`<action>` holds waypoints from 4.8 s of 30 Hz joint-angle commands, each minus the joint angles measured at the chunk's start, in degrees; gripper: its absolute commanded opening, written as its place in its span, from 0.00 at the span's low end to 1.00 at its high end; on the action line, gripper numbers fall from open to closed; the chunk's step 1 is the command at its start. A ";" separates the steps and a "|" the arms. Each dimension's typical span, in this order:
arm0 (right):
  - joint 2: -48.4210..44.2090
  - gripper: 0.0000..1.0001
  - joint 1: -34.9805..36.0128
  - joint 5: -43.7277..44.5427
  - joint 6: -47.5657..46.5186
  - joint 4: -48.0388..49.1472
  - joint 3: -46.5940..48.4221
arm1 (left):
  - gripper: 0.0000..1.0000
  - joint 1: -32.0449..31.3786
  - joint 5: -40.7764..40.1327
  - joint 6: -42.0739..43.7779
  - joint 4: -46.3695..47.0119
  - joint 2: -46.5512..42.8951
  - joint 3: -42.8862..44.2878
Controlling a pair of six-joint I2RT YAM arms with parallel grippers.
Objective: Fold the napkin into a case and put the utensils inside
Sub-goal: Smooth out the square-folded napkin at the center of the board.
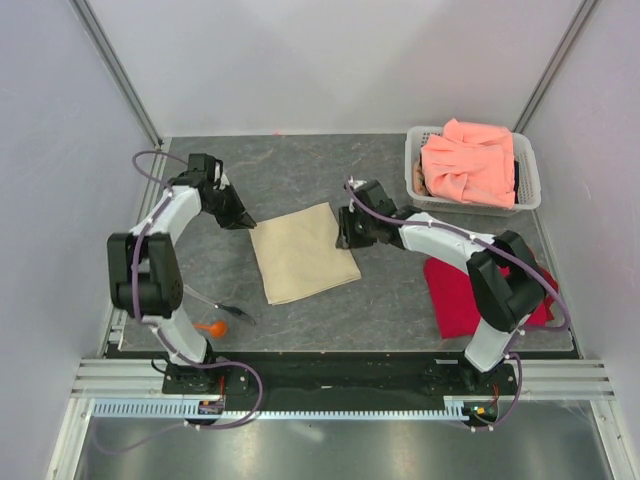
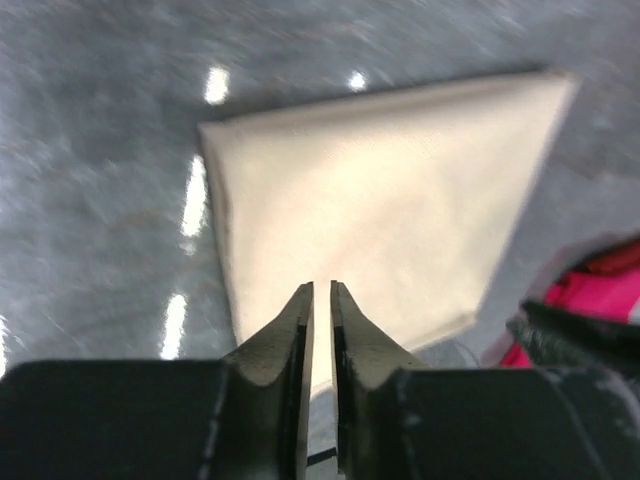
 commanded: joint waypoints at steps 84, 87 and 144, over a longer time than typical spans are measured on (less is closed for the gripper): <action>16.86 0.25 -7.60 12.02 -9.77 -0.11 19.74 | 0.07 -25.72 4.90 -18.14 20.61 -21.74 -32.20; 14.58 0.40 -6.55 9.57 -7.49 -2.84 21.42 | 0.15 -22.92 5.69 -16.21 18.86 -22.91 -28.00; 17.83 0.01 16.48 -22.61 23.11 51.30 -12.06 | 0.03 -7.00 7.19 -12.69 20.70 11.98 -9.35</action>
